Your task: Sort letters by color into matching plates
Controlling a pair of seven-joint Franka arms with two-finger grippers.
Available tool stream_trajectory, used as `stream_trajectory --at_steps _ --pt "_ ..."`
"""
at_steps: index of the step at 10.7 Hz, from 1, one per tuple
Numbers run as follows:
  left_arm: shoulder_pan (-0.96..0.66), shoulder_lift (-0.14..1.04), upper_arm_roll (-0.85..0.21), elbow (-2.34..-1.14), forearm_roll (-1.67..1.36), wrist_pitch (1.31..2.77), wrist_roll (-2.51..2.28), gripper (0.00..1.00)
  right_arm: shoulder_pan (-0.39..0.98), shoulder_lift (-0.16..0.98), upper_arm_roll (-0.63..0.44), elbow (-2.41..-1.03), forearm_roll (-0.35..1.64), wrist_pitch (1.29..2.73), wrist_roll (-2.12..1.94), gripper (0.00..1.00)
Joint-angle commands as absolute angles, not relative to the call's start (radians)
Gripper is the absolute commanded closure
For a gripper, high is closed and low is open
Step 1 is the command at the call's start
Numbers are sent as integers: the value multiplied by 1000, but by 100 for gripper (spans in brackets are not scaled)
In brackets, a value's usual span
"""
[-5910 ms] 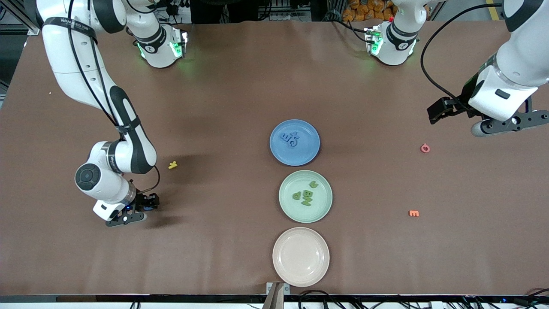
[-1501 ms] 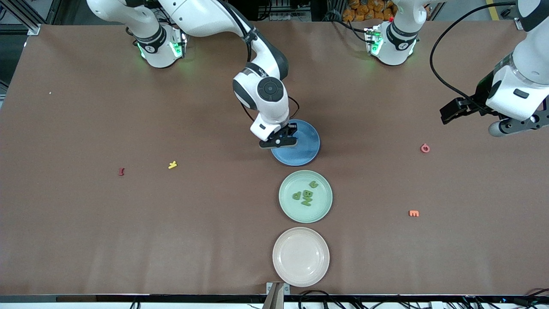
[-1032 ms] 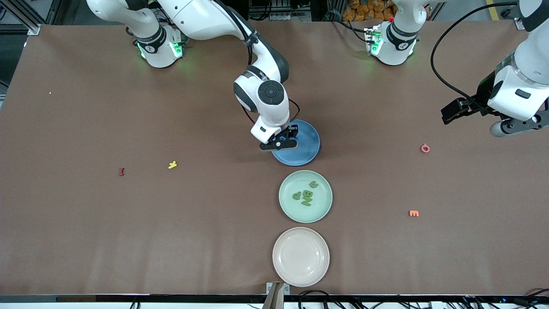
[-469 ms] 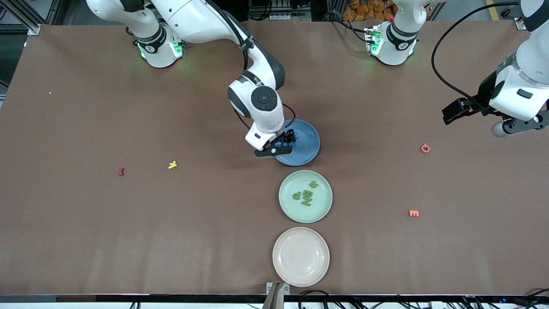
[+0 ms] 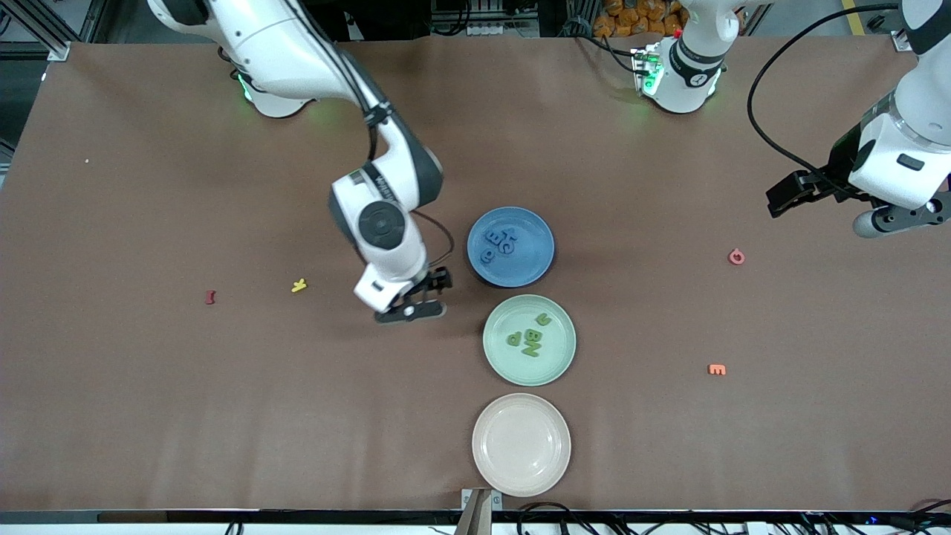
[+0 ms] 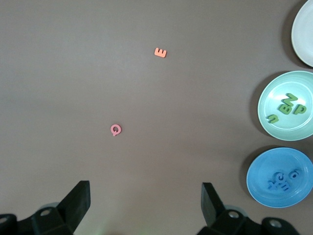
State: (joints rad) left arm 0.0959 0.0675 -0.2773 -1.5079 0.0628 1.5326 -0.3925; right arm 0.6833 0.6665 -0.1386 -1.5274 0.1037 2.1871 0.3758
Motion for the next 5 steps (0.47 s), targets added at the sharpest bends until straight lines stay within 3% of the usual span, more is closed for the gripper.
stream_trajectory --at_steps 1,5 --pt "103 63 -270 -1506 31 1580 -294 0 545 601 -147 -1523 104 2106 240 0" --pt "103 92 -267 -1503 18 1632 -268 0 396 594 -224 -1491 101 2065 85 0"
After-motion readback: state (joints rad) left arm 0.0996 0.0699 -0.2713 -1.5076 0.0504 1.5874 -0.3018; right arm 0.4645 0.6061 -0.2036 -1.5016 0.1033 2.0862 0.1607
